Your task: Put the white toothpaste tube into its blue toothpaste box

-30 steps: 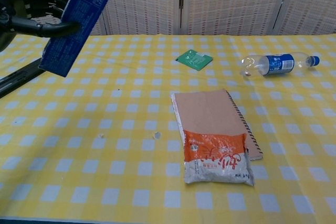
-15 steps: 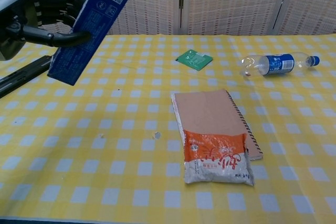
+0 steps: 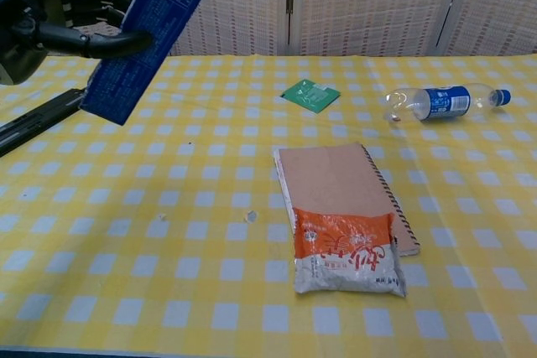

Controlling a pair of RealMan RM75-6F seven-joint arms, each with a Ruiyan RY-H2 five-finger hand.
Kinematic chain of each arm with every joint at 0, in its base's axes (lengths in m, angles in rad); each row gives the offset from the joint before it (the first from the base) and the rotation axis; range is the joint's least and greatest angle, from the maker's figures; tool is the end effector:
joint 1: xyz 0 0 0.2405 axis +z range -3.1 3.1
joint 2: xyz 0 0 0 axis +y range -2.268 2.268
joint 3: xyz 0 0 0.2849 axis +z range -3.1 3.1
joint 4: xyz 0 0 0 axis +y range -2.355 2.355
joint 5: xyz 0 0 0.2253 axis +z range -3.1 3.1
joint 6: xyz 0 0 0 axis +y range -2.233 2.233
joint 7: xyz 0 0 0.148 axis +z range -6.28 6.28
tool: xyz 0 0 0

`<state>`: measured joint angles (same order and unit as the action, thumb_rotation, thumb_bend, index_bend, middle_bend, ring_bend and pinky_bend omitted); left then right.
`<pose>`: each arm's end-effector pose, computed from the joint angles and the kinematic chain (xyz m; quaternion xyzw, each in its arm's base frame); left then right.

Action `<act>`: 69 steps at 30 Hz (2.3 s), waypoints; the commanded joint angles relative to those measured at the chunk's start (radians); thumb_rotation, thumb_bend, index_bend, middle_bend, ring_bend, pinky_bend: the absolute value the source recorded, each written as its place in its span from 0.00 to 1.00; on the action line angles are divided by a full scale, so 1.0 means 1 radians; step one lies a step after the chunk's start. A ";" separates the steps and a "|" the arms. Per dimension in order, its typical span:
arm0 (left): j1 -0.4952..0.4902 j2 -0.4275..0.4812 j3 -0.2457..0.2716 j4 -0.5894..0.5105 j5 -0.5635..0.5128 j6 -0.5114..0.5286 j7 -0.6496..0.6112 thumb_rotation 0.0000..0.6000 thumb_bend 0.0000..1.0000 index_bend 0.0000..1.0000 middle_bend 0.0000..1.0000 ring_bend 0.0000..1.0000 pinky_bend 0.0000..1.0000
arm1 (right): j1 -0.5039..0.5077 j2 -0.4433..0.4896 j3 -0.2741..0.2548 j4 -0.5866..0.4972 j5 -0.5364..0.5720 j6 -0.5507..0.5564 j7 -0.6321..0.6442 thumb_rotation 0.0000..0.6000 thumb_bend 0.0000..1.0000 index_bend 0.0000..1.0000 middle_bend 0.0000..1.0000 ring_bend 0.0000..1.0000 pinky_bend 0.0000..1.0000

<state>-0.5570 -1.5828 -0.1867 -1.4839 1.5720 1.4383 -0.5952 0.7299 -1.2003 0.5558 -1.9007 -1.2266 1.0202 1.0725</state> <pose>-0.1574 0.3212 0.0244 -0.4921 -0.4802 -0.7032 0.1808 -0.0368 -0.3808 0.1434 -0.3508 0.6276 -0.6917 0.0670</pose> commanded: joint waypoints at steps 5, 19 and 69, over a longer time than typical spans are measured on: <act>0.001 -0.005 -0.009 -0.026 -0.016 -0.006 0.010 1.00 0.25 0.46 0.58 0.45 0.45 | 0.010 -0.022 0.000 0.014 -0.005 -0.006 0.016 1.00 0.30 0.78 0.68 0.60 0.54; 0.006 -0.049 -0.072 -0.085 -0.067 0.033 0.060 1.00 0.26 0.46 0.58 0.46 0.45 | 0.041 -0.112 -0.039 0.077 -0.027 -0.015 0.000 1.00 0.30 0.78 0.68 0.60 0.54; 0.093 -0.127 -0.143 -0.158 -0.088 0.175 -0.145 1.00 0.25 0.43 0.52 0.35 0.31 | 0.016 -0.168 -0.138 0.154 -0.192 0.138 -0.197 1.00 0.29 0.00 0.18 0.10 0.15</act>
<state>-0.4811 -1.7168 -0.3542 -1.6510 1.4688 1.6035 -0.7137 0.7576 -1.3791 0.4316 -1.7519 -1.4103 1.1516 0.8883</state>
